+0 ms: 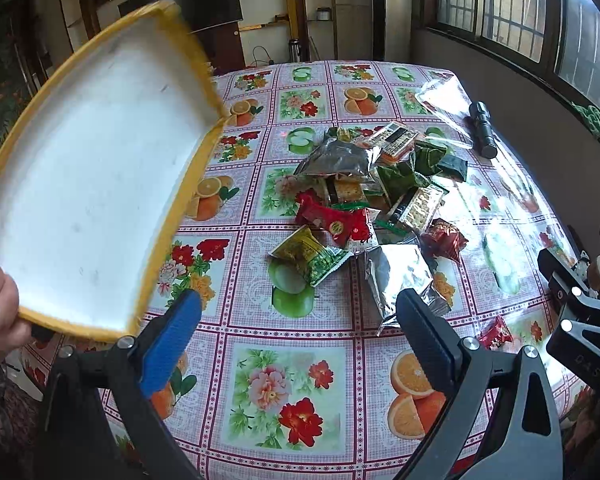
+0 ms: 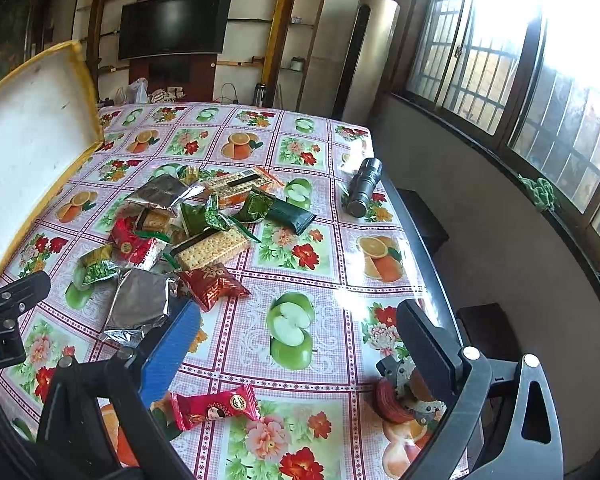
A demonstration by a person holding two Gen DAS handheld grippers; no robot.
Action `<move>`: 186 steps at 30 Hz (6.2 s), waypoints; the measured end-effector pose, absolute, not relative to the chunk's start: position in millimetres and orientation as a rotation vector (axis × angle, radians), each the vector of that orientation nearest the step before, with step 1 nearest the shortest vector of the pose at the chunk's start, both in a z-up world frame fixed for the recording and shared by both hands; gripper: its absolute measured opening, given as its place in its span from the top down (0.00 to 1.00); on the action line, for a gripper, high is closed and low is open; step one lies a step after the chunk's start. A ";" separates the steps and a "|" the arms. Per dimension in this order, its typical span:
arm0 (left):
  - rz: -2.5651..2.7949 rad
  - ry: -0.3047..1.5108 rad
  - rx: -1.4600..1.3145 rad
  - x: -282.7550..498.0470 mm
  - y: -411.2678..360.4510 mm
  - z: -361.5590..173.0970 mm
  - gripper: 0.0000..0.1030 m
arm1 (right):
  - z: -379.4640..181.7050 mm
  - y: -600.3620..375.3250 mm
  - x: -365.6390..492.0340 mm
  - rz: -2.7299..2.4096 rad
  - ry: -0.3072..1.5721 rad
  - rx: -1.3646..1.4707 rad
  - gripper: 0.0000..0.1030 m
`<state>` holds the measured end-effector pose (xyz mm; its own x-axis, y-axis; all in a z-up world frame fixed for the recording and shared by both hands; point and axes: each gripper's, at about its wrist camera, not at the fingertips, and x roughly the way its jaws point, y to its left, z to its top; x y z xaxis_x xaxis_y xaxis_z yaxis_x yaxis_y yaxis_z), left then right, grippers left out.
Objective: Organize snacks
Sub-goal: 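Straighten the white yellow-rimmed tray on the table with the left hand, then grasp the silver foil bag with the left tool while the right tool grasps the red face-printed snack, then carry both snacks over the white tray and open both tools to drop them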
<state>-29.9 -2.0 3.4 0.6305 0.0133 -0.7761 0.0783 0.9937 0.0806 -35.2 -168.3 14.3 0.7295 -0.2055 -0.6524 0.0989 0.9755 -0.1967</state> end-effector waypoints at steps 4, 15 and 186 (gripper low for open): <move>-0.034 0.898 0.118 -31.1 -2.7 1.0 0.05 | 15.6 -166.4 -33.1 -0.174 0.750 -0.160 0.04; -0.017 0.928 0.123 -30.8 -1.8 -8.9 0.05 | 12.5 -162.7 -31.8 -0.136 0.743 -0.159 0.04; 0.142 0.893 -0.041 -20.6 162.5 -12.8 0.23 | -21.1 -32.1 30.9 0.603 0.777 0.144 0.28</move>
<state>-20.6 162.5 -12.8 0.6181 0.1060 -0.7789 -0.1401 0.9899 0.0235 30.9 -32.1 -21.1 0.5552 0.5599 -0.6150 -0.4568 0.8232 0.3371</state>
